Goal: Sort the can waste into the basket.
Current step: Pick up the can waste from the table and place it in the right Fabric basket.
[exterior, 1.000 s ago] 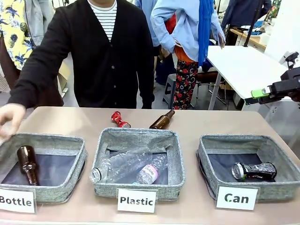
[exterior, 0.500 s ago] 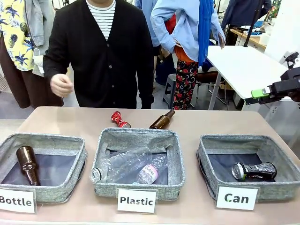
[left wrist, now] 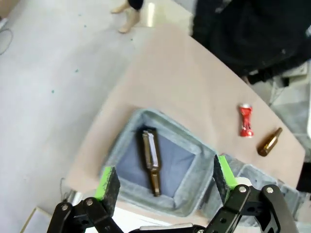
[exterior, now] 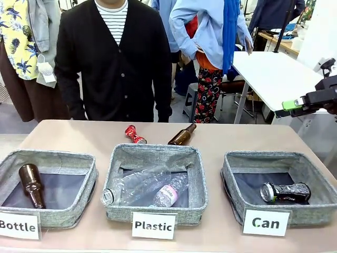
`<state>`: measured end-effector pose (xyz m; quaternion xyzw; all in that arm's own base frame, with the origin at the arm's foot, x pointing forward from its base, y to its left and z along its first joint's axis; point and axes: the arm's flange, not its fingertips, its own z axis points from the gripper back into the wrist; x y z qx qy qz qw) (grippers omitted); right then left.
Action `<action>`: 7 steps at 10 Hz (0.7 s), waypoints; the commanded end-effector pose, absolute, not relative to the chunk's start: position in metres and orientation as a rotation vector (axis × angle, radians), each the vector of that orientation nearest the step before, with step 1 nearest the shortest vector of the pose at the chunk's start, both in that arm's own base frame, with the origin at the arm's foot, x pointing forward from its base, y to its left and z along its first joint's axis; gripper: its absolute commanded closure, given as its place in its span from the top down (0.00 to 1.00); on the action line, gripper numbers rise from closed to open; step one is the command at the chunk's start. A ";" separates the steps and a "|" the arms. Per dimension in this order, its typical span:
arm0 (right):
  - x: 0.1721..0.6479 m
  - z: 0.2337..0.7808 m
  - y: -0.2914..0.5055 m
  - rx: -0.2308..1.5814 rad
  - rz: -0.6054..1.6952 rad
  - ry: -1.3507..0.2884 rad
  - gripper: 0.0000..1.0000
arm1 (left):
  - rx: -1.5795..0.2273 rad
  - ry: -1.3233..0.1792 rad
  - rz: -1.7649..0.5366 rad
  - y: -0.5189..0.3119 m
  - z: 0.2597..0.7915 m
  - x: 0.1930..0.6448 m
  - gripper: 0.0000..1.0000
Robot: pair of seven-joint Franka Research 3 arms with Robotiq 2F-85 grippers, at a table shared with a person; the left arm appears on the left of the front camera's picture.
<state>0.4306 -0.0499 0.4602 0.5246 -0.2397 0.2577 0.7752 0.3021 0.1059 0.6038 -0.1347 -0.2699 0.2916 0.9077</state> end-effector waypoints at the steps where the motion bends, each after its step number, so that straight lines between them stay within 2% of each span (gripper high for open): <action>1: 0.430 0.461 -0.051 1.133 0.579 -0.525 1.00 | -0.318 -0.580 0.519 0.029 0.570 0.338 1.00; 4: 0.430 0.461 -0.051 1.133 0.579 -0.525 1.00 | -0.305 -0.648 0.355 -0.090 0.537 0.395 1.00; 7: 0.430 0.461 -0.051 1.133 0.579 -0.525 1.00 | -0.309 -0.471 0.188 -0.183 0.491 0.448 1.00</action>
